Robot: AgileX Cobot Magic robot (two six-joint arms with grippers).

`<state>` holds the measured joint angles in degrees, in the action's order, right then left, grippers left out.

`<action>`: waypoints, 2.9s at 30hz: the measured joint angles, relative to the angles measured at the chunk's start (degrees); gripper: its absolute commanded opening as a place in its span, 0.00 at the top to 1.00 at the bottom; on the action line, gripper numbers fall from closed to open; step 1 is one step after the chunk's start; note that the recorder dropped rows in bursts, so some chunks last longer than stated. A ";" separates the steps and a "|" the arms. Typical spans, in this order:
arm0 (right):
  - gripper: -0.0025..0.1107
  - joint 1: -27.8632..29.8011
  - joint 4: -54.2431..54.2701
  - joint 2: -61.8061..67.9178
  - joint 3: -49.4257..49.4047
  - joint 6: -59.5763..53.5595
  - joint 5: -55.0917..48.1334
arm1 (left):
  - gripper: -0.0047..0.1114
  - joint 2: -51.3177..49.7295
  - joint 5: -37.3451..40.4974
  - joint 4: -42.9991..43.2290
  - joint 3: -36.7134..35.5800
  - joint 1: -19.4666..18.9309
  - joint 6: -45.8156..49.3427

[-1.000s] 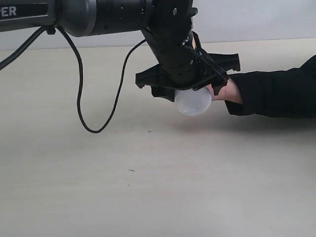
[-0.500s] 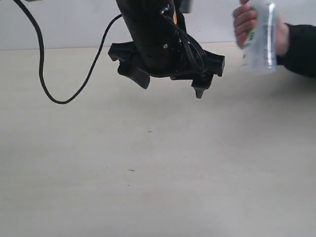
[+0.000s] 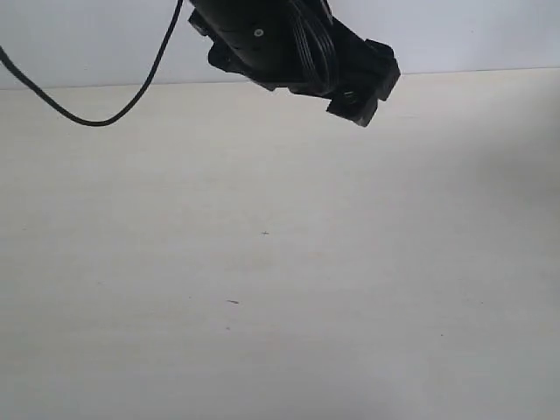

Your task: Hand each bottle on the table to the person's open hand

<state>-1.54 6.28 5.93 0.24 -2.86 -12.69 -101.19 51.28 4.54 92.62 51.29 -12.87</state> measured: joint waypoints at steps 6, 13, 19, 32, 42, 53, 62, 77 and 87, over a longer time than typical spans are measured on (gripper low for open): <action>0.98 0.00 0.00 0.00 0.00 0.00 0.00 | 0.18 3.92 -12.57 1.37 -12.13 0.00 6.32; 0.98 0.00 0.00 0.00 0.00 0.00 0.00 | 0.96 4.58 -36.63 -3.50 -27.42 -8.57 8.91; 0.98 0.00 0.00 0.00 0.00 0.00 0.00 | 0.96 6.53 -51.28 -8.74 -36.41 -18.73 7.98; 0.98 0.00 0.00 0.00 0.00 0.00 0.00 | 0.96 20.93 -87.42 -6.54 -58.47 -18.71 5.25; 0.98 0.00 0.00 0.00 0.00 0.00 0.00 | 0.96 21.14 -87.31 -6.54 -58.82 -18.71 5.25; 0.98 0.00 0.00 0.00 0.00 0.00 0.00 | 0.96 21.14 -87.31 -6.54 -58.82 -18.71 15.87; 0.98 0.00 0.00 0.00 0.00 0.00 0.00 | 0.96 28.41 -70.31 -6.50 -58.82 -22.23 18.36; 0.98 0.00 0.00 0.00 0.00 0.00 0.00 | 0.96 69.41 -32.95 -6.50 -61.76 -47.81 17.00; 0.98 0.00 0.00 0.00 0.00 0.00 0.00 | 0.96 92.28 -30.71 -6.50 -73.11 -51.67 17.00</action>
<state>-1.54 6.28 5.93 0.24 -2.86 -12.69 -8.90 20.57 -1.96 19.51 -0.38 4.13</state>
